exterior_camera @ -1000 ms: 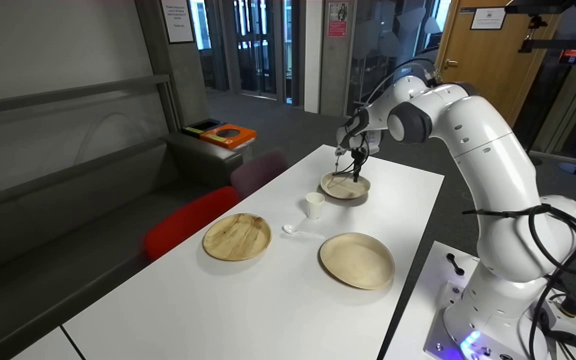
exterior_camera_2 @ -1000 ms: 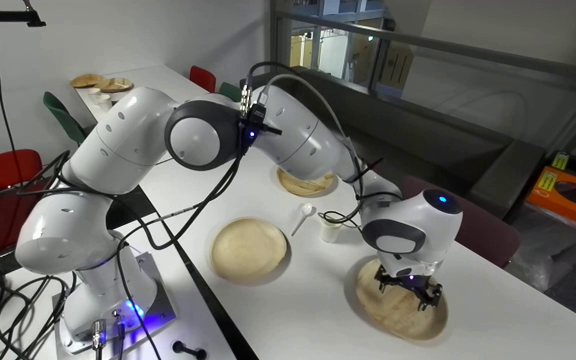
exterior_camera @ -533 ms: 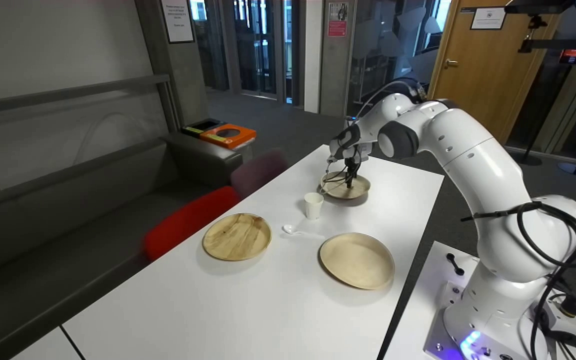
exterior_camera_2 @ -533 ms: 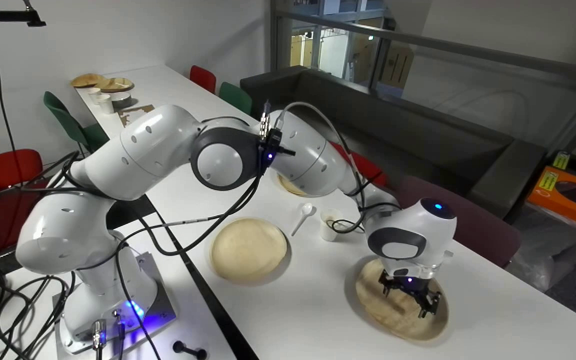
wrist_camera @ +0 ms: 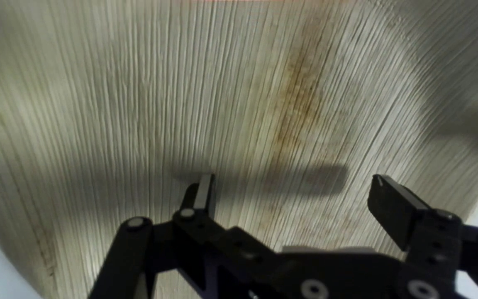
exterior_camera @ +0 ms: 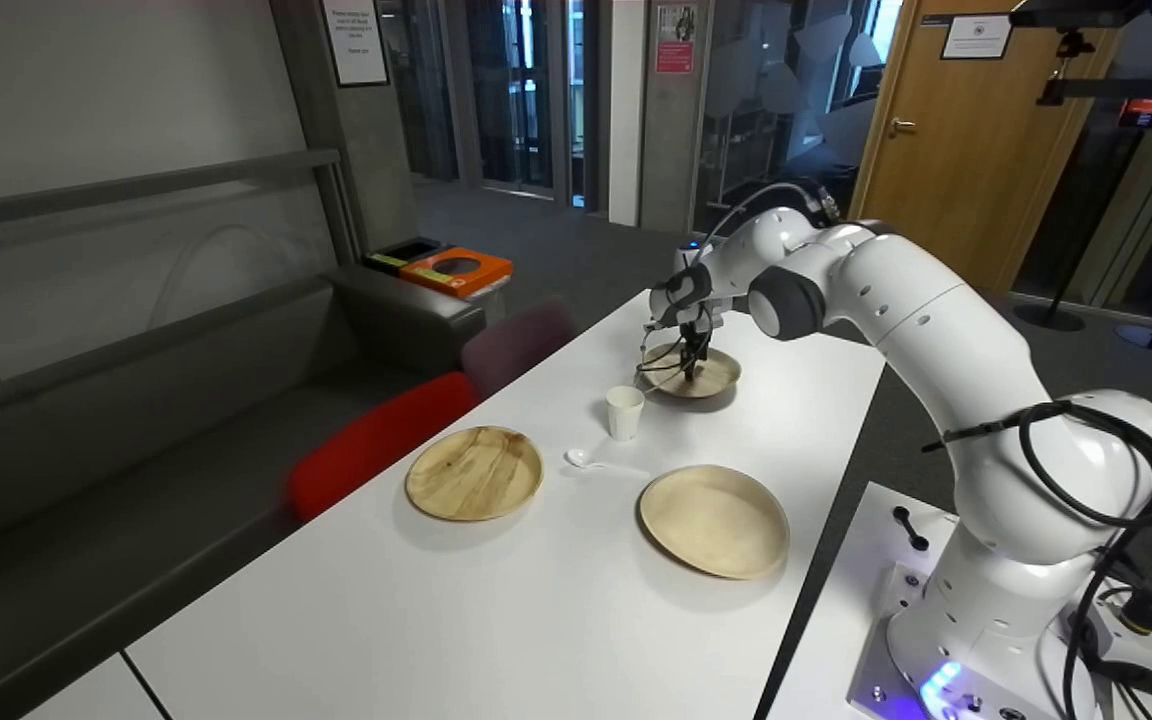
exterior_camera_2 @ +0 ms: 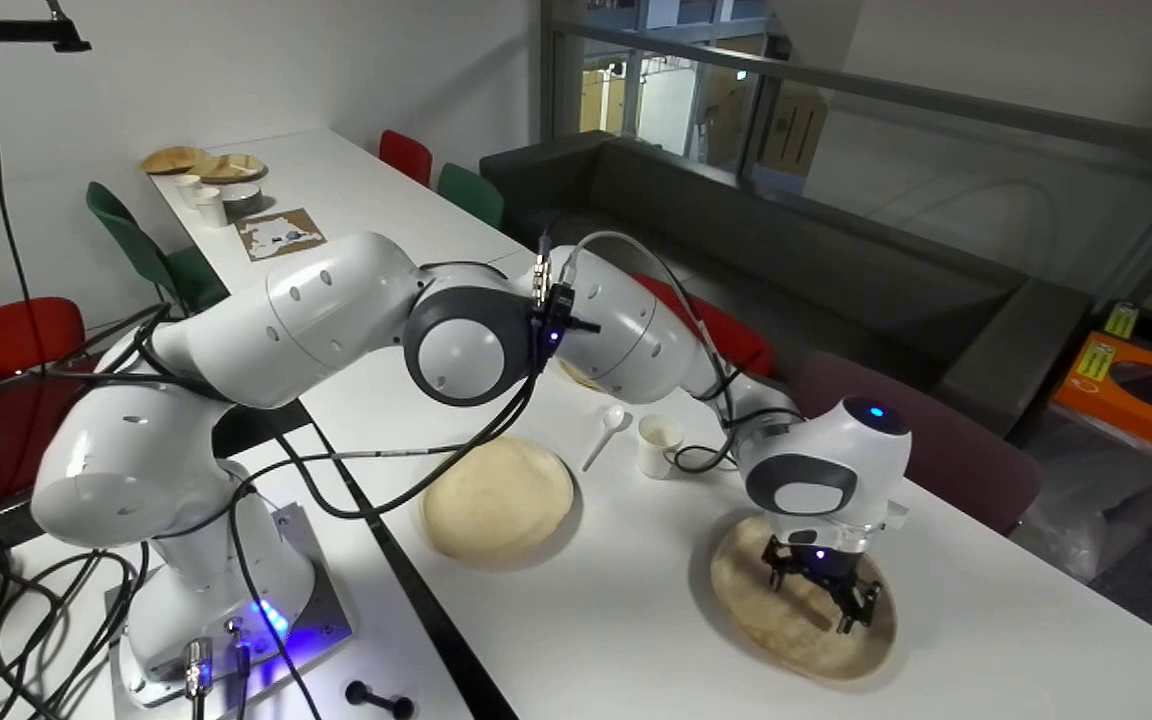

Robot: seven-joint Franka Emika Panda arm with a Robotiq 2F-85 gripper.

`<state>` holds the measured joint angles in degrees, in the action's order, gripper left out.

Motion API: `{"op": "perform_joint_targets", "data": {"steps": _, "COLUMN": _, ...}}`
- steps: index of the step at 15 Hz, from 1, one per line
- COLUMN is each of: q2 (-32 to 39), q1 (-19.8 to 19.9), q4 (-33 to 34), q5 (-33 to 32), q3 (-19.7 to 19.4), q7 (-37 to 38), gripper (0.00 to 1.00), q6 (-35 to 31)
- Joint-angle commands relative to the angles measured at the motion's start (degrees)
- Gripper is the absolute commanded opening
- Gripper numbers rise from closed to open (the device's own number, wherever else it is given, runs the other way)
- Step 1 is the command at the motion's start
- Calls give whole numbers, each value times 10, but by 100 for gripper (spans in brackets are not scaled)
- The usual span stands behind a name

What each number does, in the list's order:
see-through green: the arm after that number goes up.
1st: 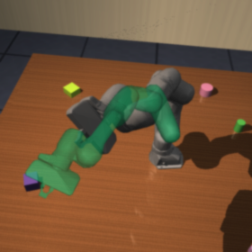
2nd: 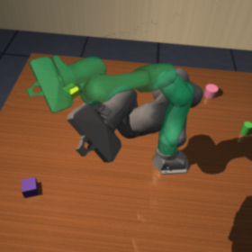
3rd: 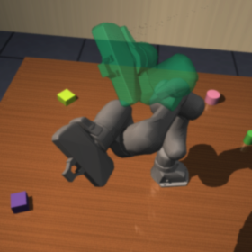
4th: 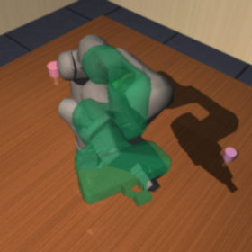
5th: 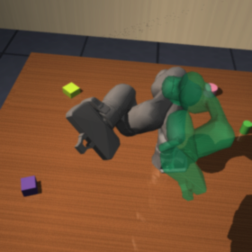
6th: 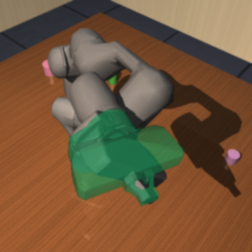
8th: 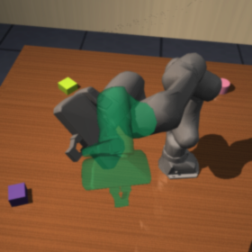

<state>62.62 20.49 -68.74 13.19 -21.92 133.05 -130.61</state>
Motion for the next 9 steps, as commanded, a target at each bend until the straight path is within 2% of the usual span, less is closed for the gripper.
{"op": "perform_joint_targets", "data": {"steps": 1, "q2": 27, "q1": 13, "q4": 65, "q5": -17, "q3": 8, "q7": 35, "gripper": 100, "q6": 36}}
{"op": "perform_joint_targets", "data": {"steps": 9, "q2": 63, "q1": 23, "q4": 136, "q5": -20, "q3": 16, "q7": 68, "gripper": 100, "q6": 50}}
